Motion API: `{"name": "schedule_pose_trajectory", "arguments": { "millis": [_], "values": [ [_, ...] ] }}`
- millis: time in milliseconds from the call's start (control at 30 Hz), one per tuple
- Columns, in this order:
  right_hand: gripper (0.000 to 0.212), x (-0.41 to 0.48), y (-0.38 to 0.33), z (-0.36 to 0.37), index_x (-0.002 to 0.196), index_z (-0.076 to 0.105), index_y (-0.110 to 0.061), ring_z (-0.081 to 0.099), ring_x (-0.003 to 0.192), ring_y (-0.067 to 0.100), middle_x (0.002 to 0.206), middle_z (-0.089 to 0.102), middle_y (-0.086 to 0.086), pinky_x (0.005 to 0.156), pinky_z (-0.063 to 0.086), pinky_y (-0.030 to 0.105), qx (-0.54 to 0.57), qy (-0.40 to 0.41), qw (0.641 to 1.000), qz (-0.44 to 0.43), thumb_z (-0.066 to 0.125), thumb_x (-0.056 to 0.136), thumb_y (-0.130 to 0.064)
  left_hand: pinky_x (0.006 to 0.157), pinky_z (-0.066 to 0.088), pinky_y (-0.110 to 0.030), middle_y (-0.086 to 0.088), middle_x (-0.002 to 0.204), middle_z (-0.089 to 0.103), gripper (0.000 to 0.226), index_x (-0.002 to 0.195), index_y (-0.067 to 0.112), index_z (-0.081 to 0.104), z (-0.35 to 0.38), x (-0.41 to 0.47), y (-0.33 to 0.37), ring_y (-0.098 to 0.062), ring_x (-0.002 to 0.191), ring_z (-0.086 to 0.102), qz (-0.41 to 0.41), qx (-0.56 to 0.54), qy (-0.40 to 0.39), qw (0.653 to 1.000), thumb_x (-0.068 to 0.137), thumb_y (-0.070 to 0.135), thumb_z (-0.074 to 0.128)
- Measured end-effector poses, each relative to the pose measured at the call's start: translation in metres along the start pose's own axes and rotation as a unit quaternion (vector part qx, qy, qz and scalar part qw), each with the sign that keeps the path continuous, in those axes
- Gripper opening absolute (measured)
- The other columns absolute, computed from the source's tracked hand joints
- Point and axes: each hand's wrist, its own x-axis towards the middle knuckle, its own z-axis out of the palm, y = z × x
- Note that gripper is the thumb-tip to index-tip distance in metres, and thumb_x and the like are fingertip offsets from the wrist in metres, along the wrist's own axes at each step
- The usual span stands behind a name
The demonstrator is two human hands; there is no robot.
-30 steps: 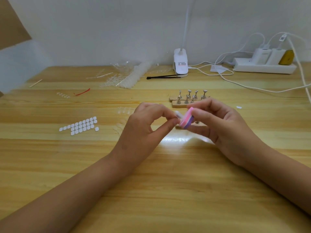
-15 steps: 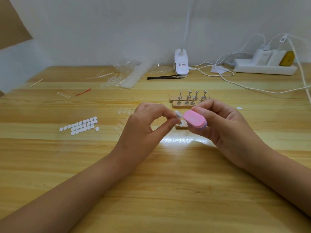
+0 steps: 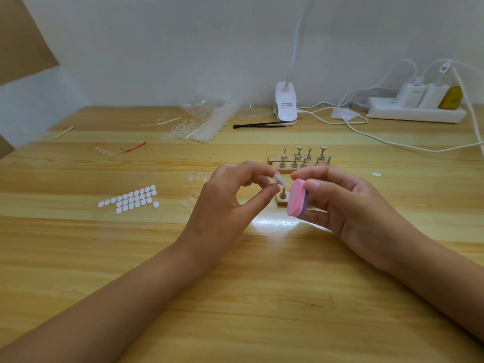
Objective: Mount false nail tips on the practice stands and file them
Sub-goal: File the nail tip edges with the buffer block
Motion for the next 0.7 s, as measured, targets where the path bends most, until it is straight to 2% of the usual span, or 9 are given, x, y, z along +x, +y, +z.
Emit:
{"name": "schedule_pose_trajectory", "arguments": {
  "millis": [133, 267, 400, 533, 633, 700],
  "values": [
    [0.012, 0.0009, 0.0018, -0.0017, 0.086, 0.076, -0.020, 0.071, 0.079, 0.018, 0.084, 0.071, 0.006, 0.069, 0.057, 0.025, 0.030, 0.040, 0.999, -0.016, 0.074, 0.075, -0.023, 0.088, 0.039, -0.010, 0.017, 0.096, 0.069, 0.015, 0.096, 0.035, 0.068, -0.0002, -0.0013, 0.0019, -0.008, 0.104, 0.057, 0.008, -0.007, -0.009, 1.000, 0.088, 0.022, 0.072],
    [0.020, -0.0016, 0.0028, 0.0036, 0.090, 0.075, -0.021, 0.071, 0.081, 0.017, 0.087, 0.072, 0.006, 0.065, 0.056, 0.022, -0.010, 0.020, 1.000, -0.011, 0.075, 0.071, -0.030, 0.087, 0.036, -0.007, 0.018, 0.095, 0.067, 0.009, 0.092, 0.034, 0.066, 0.0006, -0.0022, 0.0018, -0.004, 0.103, 0.056, 0.012, -0.001, -0.013, 1.000, 0.089, 0.026, 0.070],
    [0.022, -0.0014, 0.0008, 0.0017, 0.093, 0.075, -0.017, 0.072, 0.085, 0.021, 0.087, 0.071, 0.007, 0.071, 0.058, 0.026, 0.020, 0.044, 0.998, -0.048, 0.073, 0.072, -0.023, 0.088, 0.038, -0.010, 0.018, 0.093, 0.067, 0.004, 0.094, 0.026, 0.069, 0.0013, -0.0023, -0.0003, -0.008, 0.104, 0.056, 0.015, 0.005, -0.017, 1.000, 0.089, 0.027, 0.069],
    [0.020, -0.0038, 0.0020, 0.0056, 0.091, 0.074, -0.014, 0.073, 0.087, 0.022, 0.089, 0.072, 0.009, 0.071, 0.058, 0.027, 0.001, 0.016, 0.999, -0.030, 0.073, 0.072, -0.022, 0.087, 0.037, -0.008, 0.020, 0.092, 0.066, 0.004, 0.093, 0.030, 0.066, 0.0017, -0.0026, 0.0015, -0.006, 0.102, 0.056, 0.022, 0.009, -0.008, 1.000, 0.089, 0.031, 0.066],
    [0.019, -0.0033, 0.0010, 0.0044, 0.088, 0.073, -0.013, 0.071, 0.086, 0.023, 0.085, 0.069, 0.009, 0.072, 0.059, 0.030, 0.020, 0.051, 0.997, -0.058, 0.074, 0.070, -0.021, 0.086, 0.036, -0.006, 0.020, 0.093, 0.066, 0.004, 0.093, 0.030, 0.066, 0.0018, -0.0029, 0.0021, -0.004, 0.101, 0.056, 0.022, 0.018, 0.000, 1.000, 0.089, 0.031, 0.067],
    [0.020, -0.0039, 0.0015, 0.0059, 0.087, 0.071, -0.012, 0.071, 0.088, 0.026, 0.086, 0.069, 0.010, 0.073, 0.059, 0.031, 0.017, 0.044, 0.998, -0.052, 0.074, 0.070, -0.020, 0.086, 0.035, -0.006, 0.018, 0.092, 0.066, 0.004, 0.092, 0.026, 0.067, 0.0025, -0.0032, 0.0022, -0.005, 0.100, 0.056, 0.019, 0.023, 0.000, 1.000, 0.089, 0.026, 0.069]
  ]
}}
